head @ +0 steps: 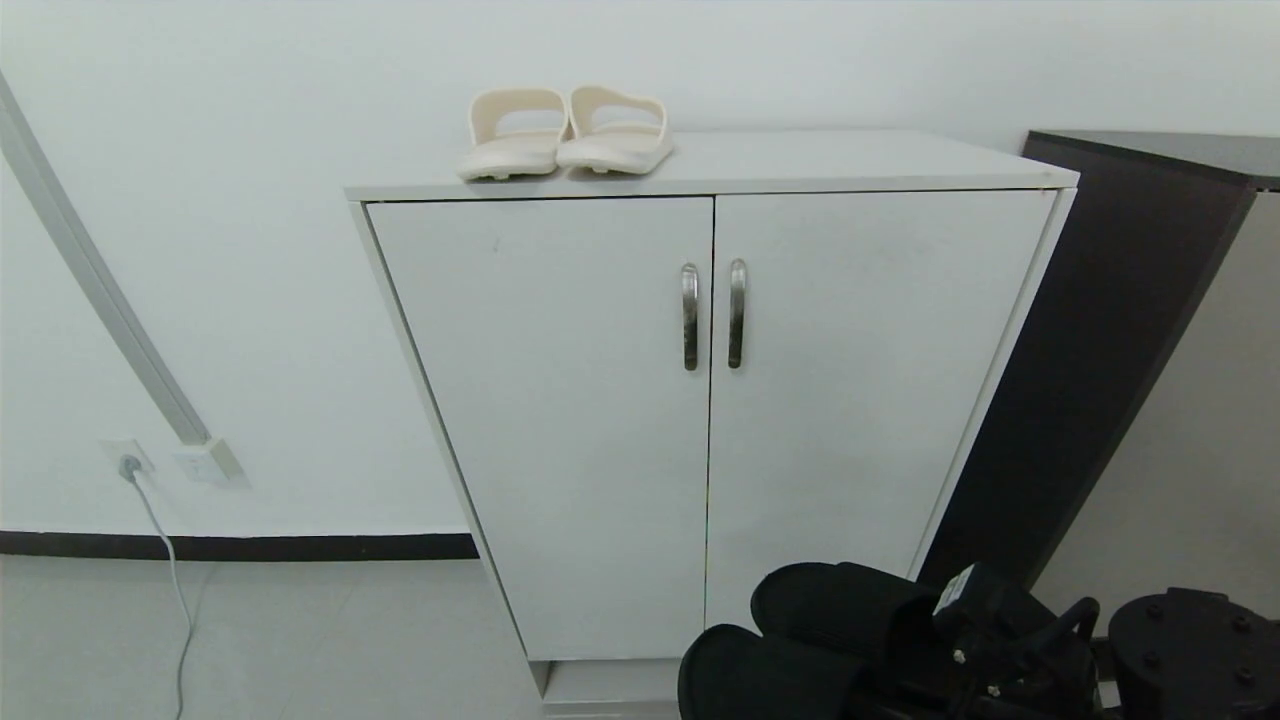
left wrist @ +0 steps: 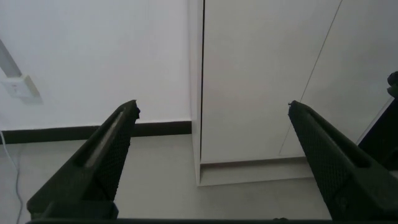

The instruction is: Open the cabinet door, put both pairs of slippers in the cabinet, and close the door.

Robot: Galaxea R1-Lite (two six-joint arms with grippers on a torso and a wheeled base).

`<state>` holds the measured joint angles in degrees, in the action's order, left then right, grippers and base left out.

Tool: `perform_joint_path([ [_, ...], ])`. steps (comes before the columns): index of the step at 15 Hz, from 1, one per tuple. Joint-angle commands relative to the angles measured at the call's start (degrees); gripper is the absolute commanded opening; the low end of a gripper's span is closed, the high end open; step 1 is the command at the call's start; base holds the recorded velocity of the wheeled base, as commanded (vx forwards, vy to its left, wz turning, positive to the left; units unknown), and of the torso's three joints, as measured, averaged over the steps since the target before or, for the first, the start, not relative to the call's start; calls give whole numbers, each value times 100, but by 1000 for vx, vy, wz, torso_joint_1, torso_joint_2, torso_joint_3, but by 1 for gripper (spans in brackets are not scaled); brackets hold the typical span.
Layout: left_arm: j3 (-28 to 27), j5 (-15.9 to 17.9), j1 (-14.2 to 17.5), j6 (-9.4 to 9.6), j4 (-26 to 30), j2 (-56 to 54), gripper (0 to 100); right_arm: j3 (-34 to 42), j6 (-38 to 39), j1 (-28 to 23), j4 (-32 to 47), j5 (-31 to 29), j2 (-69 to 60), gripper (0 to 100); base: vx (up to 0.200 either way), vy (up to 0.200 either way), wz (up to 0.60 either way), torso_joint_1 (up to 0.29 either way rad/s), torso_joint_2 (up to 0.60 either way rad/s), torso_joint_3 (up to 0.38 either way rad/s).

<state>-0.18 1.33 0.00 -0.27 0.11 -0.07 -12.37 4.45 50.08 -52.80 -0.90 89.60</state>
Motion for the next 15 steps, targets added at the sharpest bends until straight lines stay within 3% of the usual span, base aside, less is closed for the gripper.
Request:
perform_joint_path([
  [1,1,-1,0,-8,-2,7,100,24,-49,2,-2,2,5,0,0,0,0,-12,413,403],
  [10,-52,-186,0,-8,-11,16,100,68,-85,2,-11,20,-57,0,0,0,0,-1,53,54],
  [11,-448,-194,0,-87,42,69,100,86,-85,2,-11,29,-66,0,0,0,0,0,0,0],
  [12,-1116,-159,-53,-369,358,376,100,95,-93,2,-11,37,-66,0,0,0,0,0,0,0],
  [13,-1476,-36,-70,-377,657,649,100,86,-93,2,-11,37,-66,0,0,0,0,0,0,0],
  [15,-1581,509,-79,-175,639,1229,100,95,-93,2,-11,37,-74,0,0,0,0,0,0,0],
])
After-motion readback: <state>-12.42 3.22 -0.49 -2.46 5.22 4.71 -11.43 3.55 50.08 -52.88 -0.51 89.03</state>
